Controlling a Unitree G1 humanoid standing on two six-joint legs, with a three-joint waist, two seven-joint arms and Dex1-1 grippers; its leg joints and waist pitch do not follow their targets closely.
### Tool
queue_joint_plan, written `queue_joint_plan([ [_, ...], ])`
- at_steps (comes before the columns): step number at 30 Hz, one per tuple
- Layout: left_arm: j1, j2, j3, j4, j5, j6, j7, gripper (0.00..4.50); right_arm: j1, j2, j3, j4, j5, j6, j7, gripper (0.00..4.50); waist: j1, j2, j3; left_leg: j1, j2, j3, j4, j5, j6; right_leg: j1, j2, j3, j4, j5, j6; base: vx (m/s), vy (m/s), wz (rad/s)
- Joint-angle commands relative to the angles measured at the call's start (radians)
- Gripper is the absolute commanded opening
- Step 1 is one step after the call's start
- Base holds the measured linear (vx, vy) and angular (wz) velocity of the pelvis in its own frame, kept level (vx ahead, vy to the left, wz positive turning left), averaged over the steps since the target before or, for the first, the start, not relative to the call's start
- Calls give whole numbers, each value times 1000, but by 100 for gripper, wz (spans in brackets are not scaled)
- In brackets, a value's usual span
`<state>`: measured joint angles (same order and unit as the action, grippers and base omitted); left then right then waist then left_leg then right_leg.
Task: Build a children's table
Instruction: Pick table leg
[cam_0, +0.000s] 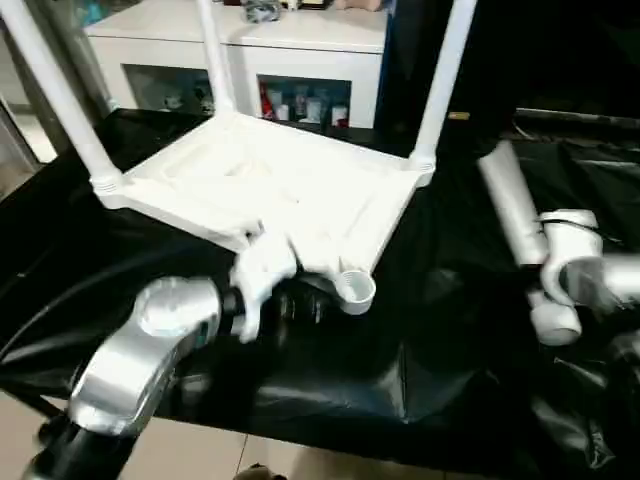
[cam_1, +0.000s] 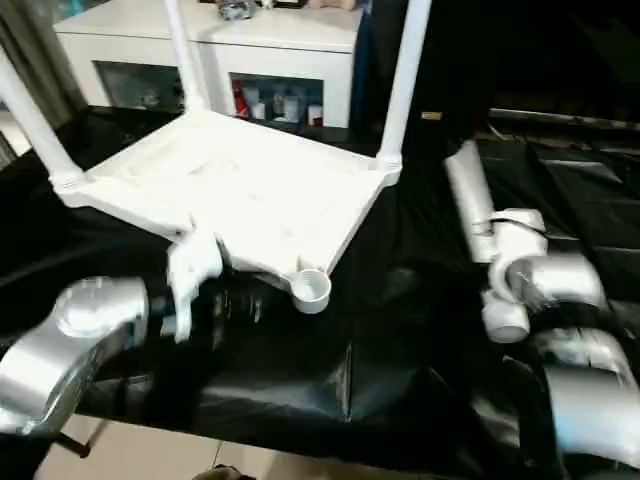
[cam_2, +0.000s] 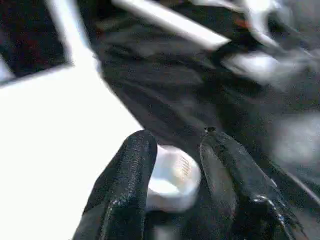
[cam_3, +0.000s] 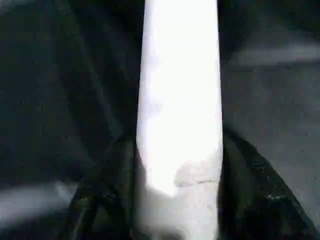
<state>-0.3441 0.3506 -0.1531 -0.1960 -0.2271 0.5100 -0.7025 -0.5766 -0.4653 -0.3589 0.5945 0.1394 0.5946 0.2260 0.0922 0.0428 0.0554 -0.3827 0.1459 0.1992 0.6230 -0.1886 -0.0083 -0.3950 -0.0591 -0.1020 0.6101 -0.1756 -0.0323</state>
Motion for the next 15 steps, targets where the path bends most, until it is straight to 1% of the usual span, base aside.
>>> queue_joint_plan([
  [1, -42, -37, 11, 39, 4, -9, 54, 188, 26, 30, -85, -194, 105, -13, 44, 186, -2, -11, -67, 21, 81, -52, -77, -231, 18, 44, -104, 63, -103, -406, -80, 0, 0, 0],
  [2, -49, -47, 13, 45, 2, -8, 61, 188, 37, 39, -97, -226, 126, -8, 60, 186, -2, -14, -65, 19, 79, -47, -76, -229, 30, 43, -103, 66, -108, -406, -69, 0, 0, 0],
  [3, -90, -101, 32, 75, -27, 7, 95, 216, 94, 85, -142, -386, 251, 22, 165, 186, -2, -15, -67, 17, 79, -49, -75, -213, 44, 47, -105, 63, -106, -401, -72, 0, 0, 0],
  [4, -107, -122, 41, 85, -45, 16, 104, 223, 121, 99, -149, -447, 300, 32, 214, 186, 0, -9, -67, 16, 76, -47, -72, -207, 55, 48, -106, 63, -106, -403, -70, 0, 0, 0],
  [5, -124, -143, 50, 94, -64, 26, 111, 223, 149, 112, -153, -507, 348, 40, 263, 186, 4, -6, -69, 20, 79, -47, -71, -212, 67, 43, -107, 61, -112, -408, -68, 0, 0, 0],
  [6, -156, -180, 70, 107, -107, 52, 120, 223, 195, 127, -152, -591, 422, 60, 339, 186, 8, -10, -71, 13, 79, -49, -71, -187, 80, 49, -106, 58, -108, -396, -66, 0, 0, 0],
  [7, -196, -225, 102, 123, -167, 97, 131, 234, 247, 136, -146, -665, 500, 92, 395, 186, 13, -2, -72, 15, 82, -48, -69, -173, 91, 46, -106, 58, -109, -378, -78, 0, 0, 0],
  [8, -225, -258, 131, 136, -225, 143, 137, 248, 274, 137, -136, -694, 534, 94, 429, 186, 16, -4, -72, 17, 82, -48, -67, -177, 94, 42, -107, 57, -113, -384, -84, 0, 0, 0],
  [9, -233, -267, 139, 139, -242, 156, 139, 261, 282, 138, -133, -702, 543, 94, 439, 186, 19, -4, -72, 10, 78, -49, -66, -166, 93, 48, -109, 52, -111, -393, -98, 0, 0, 0],
  [10, -260, -297, 166, 153, -292, 197, 147, 266, 313, 138, -120, -735, 579, 85, 457, 186, 20, -5, -74, 11, 81, -51, -67, -158, 92, 47, -108, 52, -110, -389, -98, 0, 0, 0],
  [11, -313, -338, 199, 173, -381, 239, 131, 276, 341, 134, -98, -769, 631, 86, 493, 186, 23, -4, -73, 14, 81, -49, -65, -156, 92, 42, -107, 52, -113, -397, -95, 0, 0, 0],
  [12, -333, -350, 207, 180, -408, 249, 123, 287, 346, 137, -98, -783, 650, 97, 504, 186, 26, -3, -72, 16, 75, -45, -62, -162, 91, 42, -107, 50, -119, -427, -92, 0, 0, 0],
  [13, -355, -366, 220, 190, -441, 259, 118, 287, 348, 135, -91, -796, 661, 107, 518, 186, 28, -8, -71, 12, 75, -48, -64, -157, 91, 45, -106, 49, -119, -437, -84, 0, 0, 0],
  [14, -372, -378, 228, 197, -464, 269, 118, 299, 348, 136, -86, -809, 670, 115, 524, 186, 30, -7, -72, 11, 76, -50, -66, -155, 90, 45, -106, 48, -119, -437, -79, 0, 0, 0],
  [15, -391, -392, 236, 209, -477, 276, 122, 308, 347, 143, -89, -827, 681, 134, 527, 186, 30, -6, -69, 14, 77, -49, -66, -164, 88, 41, -106, 48, -125, -455, -70, 0, 0, 0],
])
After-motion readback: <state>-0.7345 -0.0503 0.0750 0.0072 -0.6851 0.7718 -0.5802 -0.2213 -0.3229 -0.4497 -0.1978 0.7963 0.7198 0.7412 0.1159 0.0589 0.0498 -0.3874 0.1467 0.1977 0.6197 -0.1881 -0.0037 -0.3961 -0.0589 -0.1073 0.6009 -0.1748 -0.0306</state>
